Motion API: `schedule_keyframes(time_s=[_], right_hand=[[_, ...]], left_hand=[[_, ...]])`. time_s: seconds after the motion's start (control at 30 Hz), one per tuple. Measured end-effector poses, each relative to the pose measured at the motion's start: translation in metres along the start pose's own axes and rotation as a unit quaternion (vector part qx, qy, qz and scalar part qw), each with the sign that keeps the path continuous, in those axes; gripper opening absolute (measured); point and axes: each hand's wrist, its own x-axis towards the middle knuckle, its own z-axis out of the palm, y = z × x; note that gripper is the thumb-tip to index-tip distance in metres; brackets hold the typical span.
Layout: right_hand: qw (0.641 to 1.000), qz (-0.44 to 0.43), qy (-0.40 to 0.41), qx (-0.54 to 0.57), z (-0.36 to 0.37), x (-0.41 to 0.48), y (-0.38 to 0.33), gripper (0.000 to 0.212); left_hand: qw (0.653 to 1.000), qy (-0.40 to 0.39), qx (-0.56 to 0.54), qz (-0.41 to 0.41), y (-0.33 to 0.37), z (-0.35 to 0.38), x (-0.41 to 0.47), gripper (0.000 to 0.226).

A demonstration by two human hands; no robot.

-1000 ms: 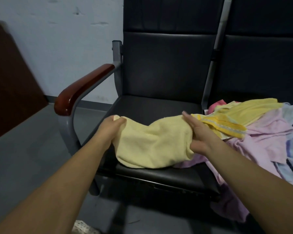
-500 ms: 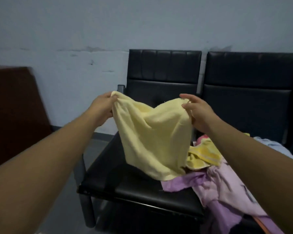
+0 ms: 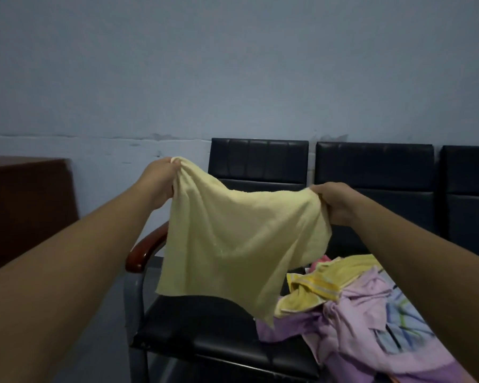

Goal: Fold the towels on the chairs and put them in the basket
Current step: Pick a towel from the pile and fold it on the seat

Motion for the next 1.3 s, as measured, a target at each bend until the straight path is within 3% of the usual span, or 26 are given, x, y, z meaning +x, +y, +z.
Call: schedule_keyframes(time_s=[0.07,0.13,0.23,0.33,0.4,0.47,0.63,0.8,0.9,1.0,1.07,1.17,1.23,1.3], right_hand=[[0.996,0.019,-0.083,-0.008,-0.005,-0.008,0.003,0.029],[0.988,-0.031,-0.105,-0.107,-0.007,-0.008,0.008,0.031],[0.915,-0.134,-0.013,-0.381,-0.005,0.001,0.02,0.022],[0.871,-0.155,0.07,-0.461,-0.004,0.016,0.034,0.024],[0.865,-0.166,0.119,-0.458,-0.004,0.026,0.044,0.032],[0.878,-0.183,0.108,-0.429,-0.002,0.025,0.048,0.032],[0.954,-0.191,0.046,-0.226,0.002,0.021,0.052,0.017],[0.94,-0.228,0.067,-0.245,0.002,0.029,0.062,0.029],[0.991,-0.131,0.027,-0.017,0.006,0.031,0.063,0.032],[0.99,-0.05,0.014,0.135,0.006,0.032,0.064,0.034],[0.989,-0.034,0.001,0.142,0.007,0.035,0.065,0.03],[0.997,-0.06,0.009,0.052,0.013,0.041,0.067,0.025],[0.997,-0.08,0.001,0.003,0.017,0.047,0.071,0.027],[0.993,-0.101,-0.004,-0.053,0.021,0.055,0.078,0.032]], left_hand=[[1.0,-0.011,-0.021,-0.004,-0.001,-0.001,-0.013,0.038],[0.999,-0.017,-0.035,-0.009,-0.003,-0.001,-0.023,0.037],[0.998,-0.031,-0.061,-0.008,-0.004,0.006,-0.032,0.032],[0.997,-0.045,-0.057,-0.003,-0.007,0.014,-0.04,0.014],[0.998,-0.046,-0.044,-0.008,-0.009,0.015,-0.045,0.017],[0.997,-0.045,-0.06,-0.005,-0.016,0.013,-0.046,0.018],[0.99,-0.04,-0.133,-0.014,-0.038,0.009,-0.044,0.02],[0.984,-0.047,-0.171,-0.016,-0.058,0.002,-0.036,0.016],[0.98,-0.052,-0.191,-0.032,-0.071,-0.004,-0.029,0.023],[0.976,-0.05,-0.209,-0.027,-0.079,-0.008,-0.024,0.014],[0.976,-0.045,-0.212,-0.024,-0.084,-0.011,-0.02,0.014],[0.97,-0.025,-0.241,-0.02,-0.091,-0.012,-0.015,0.015],[0.966,-0.003,-0.258,-0.015,-0.099,-0.013,-0.009,0.028],[0.985,0.002,-0.172,-0.012,-0.113,-0.018,0.0,0.052]])
